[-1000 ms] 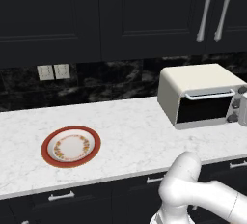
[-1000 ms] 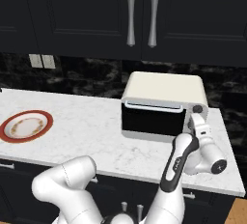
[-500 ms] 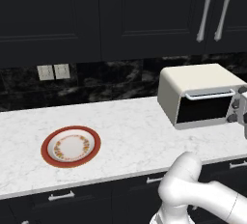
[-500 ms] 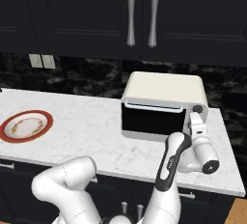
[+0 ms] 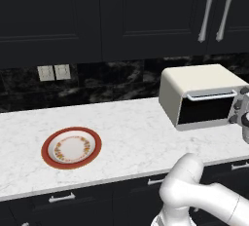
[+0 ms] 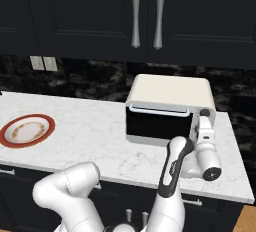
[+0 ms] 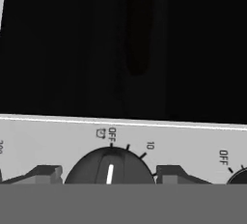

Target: Pick up the kebab skewer and baguette bread, and place them inside the toaster oven. Close the toaster oven door and start by setting the timer.

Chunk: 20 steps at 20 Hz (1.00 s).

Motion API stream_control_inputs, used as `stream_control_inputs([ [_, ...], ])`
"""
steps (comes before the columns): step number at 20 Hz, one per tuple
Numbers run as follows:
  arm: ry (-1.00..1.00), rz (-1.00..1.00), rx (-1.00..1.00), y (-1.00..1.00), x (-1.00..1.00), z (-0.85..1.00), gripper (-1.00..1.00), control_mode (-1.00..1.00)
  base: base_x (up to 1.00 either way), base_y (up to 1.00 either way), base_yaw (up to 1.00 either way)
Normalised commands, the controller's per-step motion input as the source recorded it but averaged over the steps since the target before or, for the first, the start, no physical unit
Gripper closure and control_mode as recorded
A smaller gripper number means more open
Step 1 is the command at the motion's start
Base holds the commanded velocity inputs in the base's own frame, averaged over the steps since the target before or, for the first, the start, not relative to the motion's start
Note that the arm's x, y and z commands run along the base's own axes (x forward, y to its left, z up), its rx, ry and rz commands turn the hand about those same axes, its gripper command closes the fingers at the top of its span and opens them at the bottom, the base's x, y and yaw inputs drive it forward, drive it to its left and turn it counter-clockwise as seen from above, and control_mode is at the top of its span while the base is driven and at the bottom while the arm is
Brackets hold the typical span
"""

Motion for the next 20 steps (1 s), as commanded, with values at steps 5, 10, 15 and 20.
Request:
stream_control_inputs([
  [5,0.00,-0.08,0.31,-0.08,-0.03,0.11,1.00,-1.00,0.00,0.00,0.00],
  [10,0.00,-0.09,0.39,-0.04,-0.09,0.10,1.00,-1.00,0.00,0.00,0.00],
  [15,0.00,-0.11,0.48,0.00,-0.20,0.02,1.00,-1.00,0.00,0.00,0.00],
  [20,0.01,-0.15,0.53,0.00,-0.29,0.00,1.00,-1.00,0.00,0.00,0.00],
])
